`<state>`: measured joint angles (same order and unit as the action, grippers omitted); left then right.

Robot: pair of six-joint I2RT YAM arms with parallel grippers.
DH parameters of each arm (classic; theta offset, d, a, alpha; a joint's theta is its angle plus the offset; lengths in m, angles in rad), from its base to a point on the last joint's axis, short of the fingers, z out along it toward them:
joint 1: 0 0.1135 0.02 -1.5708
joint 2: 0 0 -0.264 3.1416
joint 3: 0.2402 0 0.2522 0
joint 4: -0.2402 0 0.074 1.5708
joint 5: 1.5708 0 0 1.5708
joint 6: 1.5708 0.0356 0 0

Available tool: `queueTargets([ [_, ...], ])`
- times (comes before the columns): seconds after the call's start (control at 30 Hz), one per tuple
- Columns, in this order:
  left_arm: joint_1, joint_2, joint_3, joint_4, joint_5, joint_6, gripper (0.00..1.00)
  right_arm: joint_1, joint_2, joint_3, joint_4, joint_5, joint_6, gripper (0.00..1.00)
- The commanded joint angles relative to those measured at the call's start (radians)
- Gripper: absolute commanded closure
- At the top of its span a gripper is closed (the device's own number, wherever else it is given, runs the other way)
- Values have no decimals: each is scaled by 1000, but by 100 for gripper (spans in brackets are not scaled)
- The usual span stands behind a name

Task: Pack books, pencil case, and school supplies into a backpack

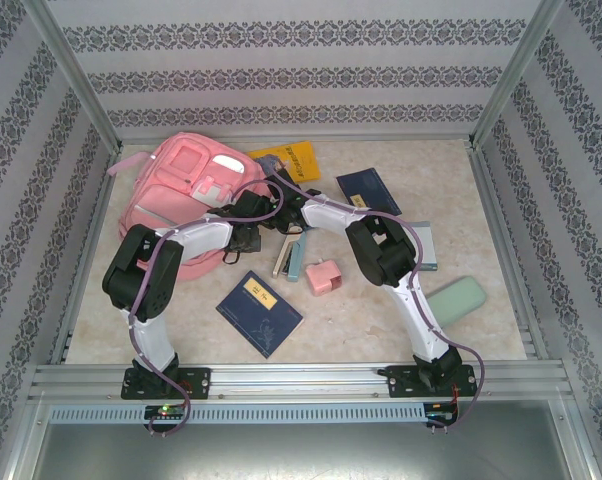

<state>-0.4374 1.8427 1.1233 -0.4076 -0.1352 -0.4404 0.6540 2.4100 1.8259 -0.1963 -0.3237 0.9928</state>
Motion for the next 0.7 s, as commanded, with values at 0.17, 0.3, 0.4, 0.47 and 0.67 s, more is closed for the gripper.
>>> queueTargets([
  [0.17,-10,106,0,-124,81,137,74,3,6,14,-60,-25,21,100],
  [0.3,-9,134,4,-91,128,147,78,0,0,8,-62,-26,16,100],
  [0.4,-7,147,10,-73,202,165,84,-3,-4,7,-62,-30,16,100],
  [0.47,-7,141,9,-68,235,167,87,-4,-5,8,-61,-31,13,100],
  [0.67,-2,90,7,-101,241,160,100,-9,-12,6,-62,-32,10,100],
])
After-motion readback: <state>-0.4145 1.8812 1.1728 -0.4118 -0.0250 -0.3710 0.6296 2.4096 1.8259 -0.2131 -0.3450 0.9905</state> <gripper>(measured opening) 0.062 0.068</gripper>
